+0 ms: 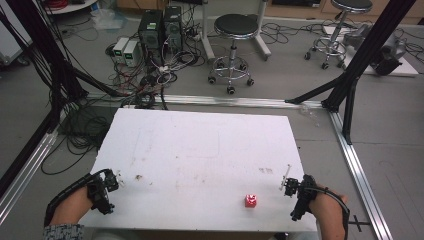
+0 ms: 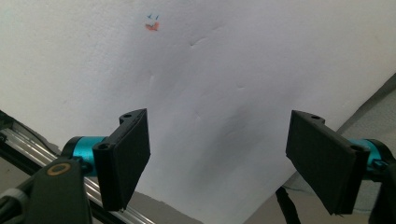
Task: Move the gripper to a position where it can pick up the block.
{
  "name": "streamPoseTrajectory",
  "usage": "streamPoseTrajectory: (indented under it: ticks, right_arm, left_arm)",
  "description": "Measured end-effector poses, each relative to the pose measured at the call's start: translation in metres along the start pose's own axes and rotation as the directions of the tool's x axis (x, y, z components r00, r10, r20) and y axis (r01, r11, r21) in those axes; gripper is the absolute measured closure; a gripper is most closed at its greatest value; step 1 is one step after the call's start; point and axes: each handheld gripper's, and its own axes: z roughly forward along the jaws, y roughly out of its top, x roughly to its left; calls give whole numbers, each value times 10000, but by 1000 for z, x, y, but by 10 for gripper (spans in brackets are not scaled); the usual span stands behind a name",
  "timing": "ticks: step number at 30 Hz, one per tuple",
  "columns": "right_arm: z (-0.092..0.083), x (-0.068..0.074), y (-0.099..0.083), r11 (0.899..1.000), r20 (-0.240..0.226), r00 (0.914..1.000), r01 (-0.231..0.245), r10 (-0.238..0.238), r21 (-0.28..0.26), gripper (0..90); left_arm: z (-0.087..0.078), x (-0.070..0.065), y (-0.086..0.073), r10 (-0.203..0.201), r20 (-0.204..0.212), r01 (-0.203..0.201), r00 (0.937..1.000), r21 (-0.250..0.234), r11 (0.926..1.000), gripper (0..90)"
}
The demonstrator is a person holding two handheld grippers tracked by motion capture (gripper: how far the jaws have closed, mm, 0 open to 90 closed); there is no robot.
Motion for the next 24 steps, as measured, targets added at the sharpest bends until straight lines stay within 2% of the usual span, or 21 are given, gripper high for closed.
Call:
streamPoseTrajectory:
  ticks: [6,12,19,20,23,24]
  right_arm:
    - [-3,1,-2,9999,0,9999,-129,129,-32,7]
    - [-3,1,-2,9998,-21,9998,-193,193,-1,7]
    - [-1,-2,-4,10000,156,9999,9,-9,10,7]
    - [-1,-1,-4,9999,22,9999,-112,112,-45,7]
    - [0,-2,-4,10000,51,10000,-60,60,-80,7]
    - [0,-2,-5,9999,-74,9999,-96,95,-127,7]
  left_arm:
    - [2,0,-1,-238,-16,238,9997,90,9997,221]
    - [1,1,0,-192,-48,192,9998,56,9998,220]
    - [-1,1,0,-183,-74,183,9998,-1,9998,221]
    - [-2,1,0,-196,-84,196,9998,2,9998,221]
    - [-1,1,0,-254,-102,254,9996,-45,9997,221]
    - [-2,1,0,-228,-72,228,9997,-30,9997,220]
